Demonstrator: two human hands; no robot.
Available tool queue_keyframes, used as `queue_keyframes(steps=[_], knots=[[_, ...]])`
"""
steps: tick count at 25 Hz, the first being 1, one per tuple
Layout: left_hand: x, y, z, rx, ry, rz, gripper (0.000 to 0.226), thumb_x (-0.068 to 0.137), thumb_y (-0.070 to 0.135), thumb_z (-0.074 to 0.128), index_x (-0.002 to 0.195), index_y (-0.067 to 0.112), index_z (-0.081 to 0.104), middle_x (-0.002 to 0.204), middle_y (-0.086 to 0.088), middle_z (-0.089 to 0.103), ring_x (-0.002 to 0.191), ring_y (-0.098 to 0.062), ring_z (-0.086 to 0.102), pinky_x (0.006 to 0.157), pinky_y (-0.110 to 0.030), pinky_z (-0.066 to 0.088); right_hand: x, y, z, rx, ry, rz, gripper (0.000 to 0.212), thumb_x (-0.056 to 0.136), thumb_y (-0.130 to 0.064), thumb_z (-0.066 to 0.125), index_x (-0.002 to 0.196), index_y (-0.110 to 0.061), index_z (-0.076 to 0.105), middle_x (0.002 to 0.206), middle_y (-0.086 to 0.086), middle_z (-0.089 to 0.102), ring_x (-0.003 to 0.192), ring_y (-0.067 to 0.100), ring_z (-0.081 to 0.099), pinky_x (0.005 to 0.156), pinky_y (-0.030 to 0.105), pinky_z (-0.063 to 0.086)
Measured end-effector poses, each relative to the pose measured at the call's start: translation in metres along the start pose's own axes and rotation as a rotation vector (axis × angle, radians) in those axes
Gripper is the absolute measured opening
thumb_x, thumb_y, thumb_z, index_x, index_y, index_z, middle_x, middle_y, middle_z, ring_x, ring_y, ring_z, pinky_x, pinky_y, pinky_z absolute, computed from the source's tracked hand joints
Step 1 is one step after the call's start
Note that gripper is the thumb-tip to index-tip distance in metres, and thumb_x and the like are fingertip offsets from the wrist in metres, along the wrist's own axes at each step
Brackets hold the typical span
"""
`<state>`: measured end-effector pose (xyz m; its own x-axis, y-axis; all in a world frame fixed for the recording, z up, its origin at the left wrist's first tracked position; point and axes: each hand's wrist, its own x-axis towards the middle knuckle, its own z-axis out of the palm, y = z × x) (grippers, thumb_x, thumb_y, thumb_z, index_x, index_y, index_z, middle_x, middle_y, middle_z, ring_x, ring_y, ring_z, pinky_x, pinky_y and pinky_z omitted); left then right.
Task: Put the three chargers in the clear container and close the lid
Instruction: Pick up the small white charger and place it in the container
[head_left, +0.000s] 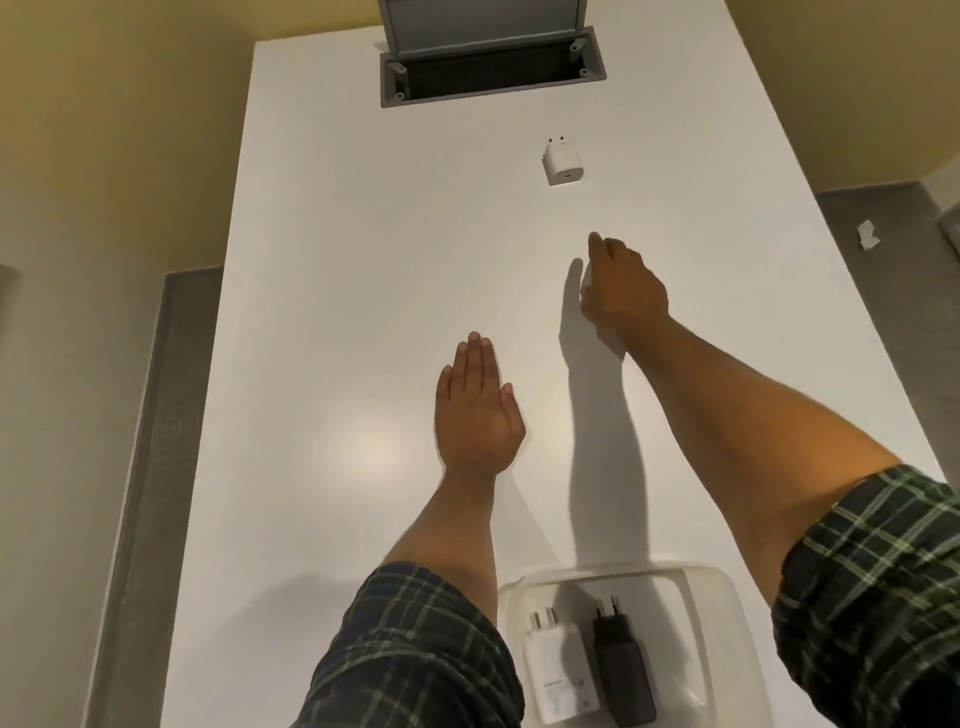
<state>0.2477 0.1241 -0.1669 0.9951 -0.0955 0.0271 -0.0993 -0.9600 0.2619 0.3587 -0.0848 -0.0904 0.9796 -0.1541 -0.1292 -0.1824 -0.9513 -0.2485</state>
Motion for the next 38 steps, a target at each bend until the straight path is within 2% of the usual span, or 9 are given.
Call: queue_keyframes(steps=[3,7,12,15,19,24,31,35,38], knots=[[0.019,0.002,0.002,-0.001,0.009,-0.010,0.065,0.103,0.037,0.028,0.163,0.013,0.022,0.171,-0.003,0.020,0.159,-0.020,0.019,0.127,-0.042,0.021,0.030,-0.007,0.001,0.046,-0.004,0.044,0.065,0.096,-0.012,0.048,0.155,-0.008,0.021,0.150,0.013,0.037,0.135,0.033,0.040,0.088,0.044,0.047],[0.036,0.002,0.004,-0.005,0.034,-0.019,0.066,0.102,0.038,0.032,0.164,0.016,0.021,0.172,0.000,0.018,0.160,-0.018,0.017,0.129,-0.043,0.019,0.069,-0.014,-0.003,0.044,-0.005,0.084,0.071,0.096,-0.015,0.054,0.157,-0.013,0.019,0.160,0.012,0.024,0.146,0.030,0.028,0.103,0.046,0.043],[0.052,0.002,0.005,0.008,0.041,-0.026,0.067,0.102,0.041,0.034,0.164,0.018,0.022,0.172,0.002,0.016,0.160,-0.016,0.015,0.129,-0.043,0.018,0.120,-0.011,-0.015,0.046,0.057,0.063,0.057,0.102,-0.021,0.044,0.155,-0.012,0.026,0.156,0.014,0.030,0.141,0.033,0.034,0.099,0.048,0.045],[0.060,0.001,0.005,0.010,0.052,-0.041,0.066,0.102,0.041,0.035,0.164,0.019,0.023,0.172,0.003,0.017,0.160,-0.016,0.015,0.129,-0.044,0.017,0.141,-0.018,-0.013,0.096,0.040,0.072,0.052,0.101,-0.019,0.043,0.151,-0.022,0.033,0.150,0.016,0.035,0.137,0.036,0.038,0.092,0.049,0.047],[0.063,0.001,0.005,0.022,0.069,-0.040,0.067,0.102,0.041,0.036,0.164,0.021,0.024,0.172,0.003,0.017,0.160,-0.015,0.015,0.128,-0.044,0.019,0.164,-0.029,-0.006,0.188,-0.021,0.049,0.048,0.101,-0.025,0.041,0.148,-0.036,0.039,0.149,0.021,0.032,0.134,0.041,0.041,0.102,0.051,0.046],[0.061,0.003,0.007,0.012,0.066,-0.039,0.066,0.102,0.041,0.037,0.164,0.021,0.024,0.172,0.004,0.016,0.160,-0.014,0.013,0.128,-0.044,0.019,0.184,-0.036,0.005,0.100,-0.033,0.031,0.036,0.100,-0.026,0.044,0.135,-0.022,0.053,0.140,0.023,0.036,0.124,0.044,0.045,0.101,0.050,0.046],[0.060,0.004,0.006,0.029,0.050,-0.041,0.066,0.102,0.041,0.036,0.163,0.021,0.024,0.172,0.003,0.018,0.160,-0.015,0.015,0.128,-0.043,0.020,0.163,-0.030,0.006,0.011,0.078,-0.010,0.029,0.096,-0.017,0.048,0.119,-0.019,0.066,0.123,0.024,0.051,0.113,0.041,0.050,0.096,0.041,0.040],[0.060,0.005,0.003,0.018,0.044,-0.049,0.065,0.102,0.041,0.035,0.163,0.020,0.025,0.172,0.003,0.019,0.160,-0.015,0.017,0.128,-0.043,0.020,0.114,-0.038,0.006,0.128,0.081,0.078,0.027,0.094,-0.025,0.051,0.114,-0.021,0.070,0.119,0.021,0.054,0.111,0.041,0.050,0.095,0.041,0.042],[0.060,0.004,0.002,0.003,0.026,-0.048,0.065,0.103,0.041,0.033,0.163,0.020,0.025,0.171,0.002,0.021,0.159,-0.016,0.019,0.128,-0.044,0.020,0.069,-0.044,0.005,0.351,0.051,0.135,0.027,0.090,-0.020,0.054,0.109,-0.024,0.073,0.117,0.017,0.061,0.114,0.039,0.050,0.096,0.038,0.044]])
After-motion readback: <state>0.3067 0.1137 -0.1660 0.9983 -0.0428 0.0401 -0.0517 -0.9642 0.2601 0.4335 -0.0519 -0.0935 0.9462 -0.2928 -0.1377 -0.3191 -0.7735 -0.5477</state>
